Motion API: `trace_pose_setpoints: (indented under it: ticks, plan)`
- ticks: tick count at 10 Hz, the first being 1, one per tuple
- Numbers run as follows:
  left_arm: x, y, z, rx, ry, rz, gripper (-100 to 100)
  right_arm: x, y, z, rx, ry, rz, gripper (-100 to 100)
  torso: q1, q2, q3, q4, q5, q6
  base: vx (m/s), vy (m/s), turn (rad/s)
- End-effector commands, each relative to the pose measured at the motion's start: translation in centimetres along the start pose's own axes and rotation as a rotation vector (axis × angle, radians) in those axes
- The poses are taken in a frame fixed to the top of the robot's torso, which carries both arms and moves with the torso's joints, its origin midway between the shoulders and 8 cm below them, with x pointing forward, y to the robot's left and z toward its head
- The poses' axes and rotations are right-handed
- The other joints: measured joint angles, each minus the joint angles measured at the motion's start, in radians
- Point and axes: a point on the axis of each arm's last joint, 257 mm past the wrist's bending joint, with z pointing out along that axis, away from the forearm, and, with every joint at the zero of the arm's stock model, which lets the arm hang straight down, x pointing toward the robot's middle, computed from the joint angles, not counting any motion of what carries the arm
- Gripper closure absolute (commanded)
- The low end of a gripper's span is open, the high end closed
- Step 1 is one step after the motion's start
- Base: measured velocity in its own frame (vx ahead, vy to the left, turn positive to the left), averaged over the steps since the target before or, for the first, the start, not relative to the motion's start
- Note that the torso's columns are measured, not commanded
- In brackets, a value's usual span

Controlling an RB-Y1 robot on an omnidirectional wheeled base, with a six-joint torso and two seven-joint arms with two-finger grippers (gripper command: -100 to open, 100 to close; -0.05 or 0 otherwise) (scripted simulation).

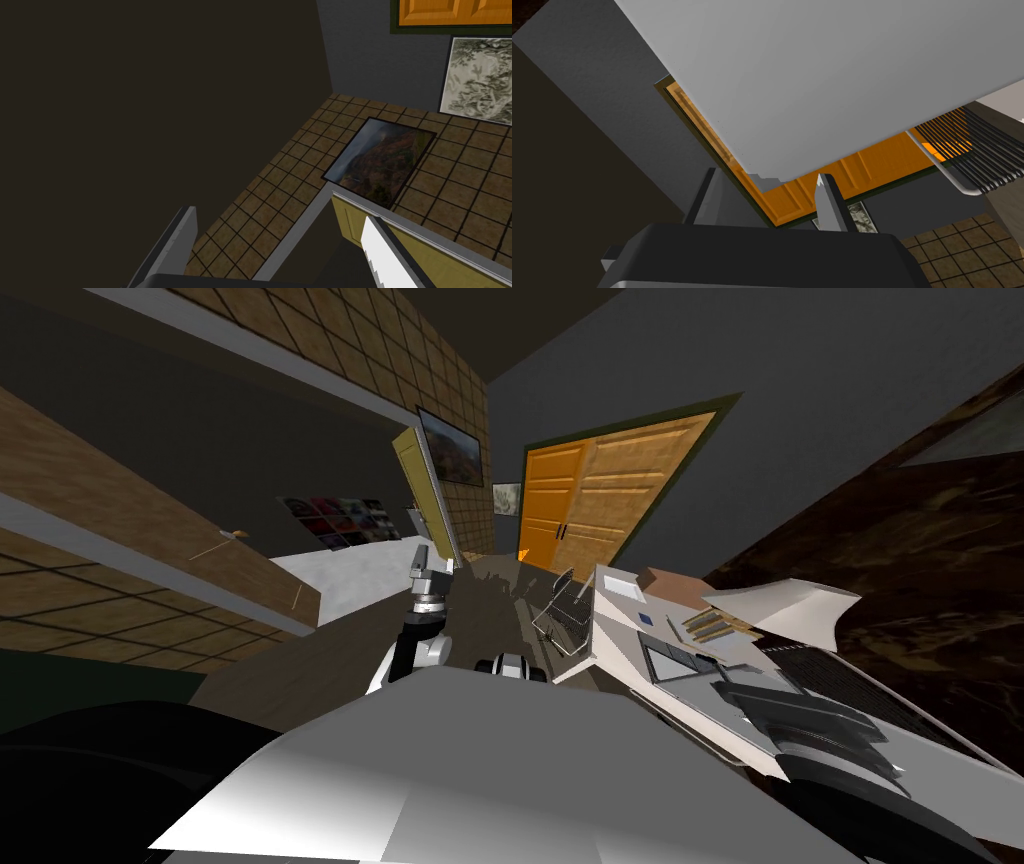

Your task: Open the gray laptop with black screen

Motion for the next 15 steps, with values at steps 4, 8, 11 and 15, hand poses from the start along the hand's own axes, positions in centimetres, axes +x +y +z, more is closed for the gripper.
trace_pose_setpoints:
  ticks: [4,8,11,15]
  plan:
    - [0.0,0.0,0.0,0.0,0.0,0.0,0,10.1,-2.1,-4.3,-0.029,0.227,0.069,100,-0.016,-0.011,-0.002,-0.006,-0.017,-0.002,-0.062,0.023,0.427]
    - [0.0,0.0,0.0,0.0,0.0,0.0,0,15.6,-3.6,-8.1,-0.034,0.368,0.108,100,-0.029,-0.007,0.002,-0.005,-0.025,-0.003,-0.037,0.025,0.308]
    - [0.0,0.0,0.0,0.0,0.0,0.0,0,18.1,-5.2,-10.3,-0.023,0.44,0.118,100,-0.022,-0.004,0.004,-0.003,-0.023,0.003,-0.011,0.005,0.173]
    - [0.0,0.0,0.0,0.0,0.0,0.0,0,22.2,-7.8,-14.5,-0.005,0.564,0.13,100,-0.022,0.001,0.008,0.0,-0.023,0.0,-0.031,0.026,0.301]
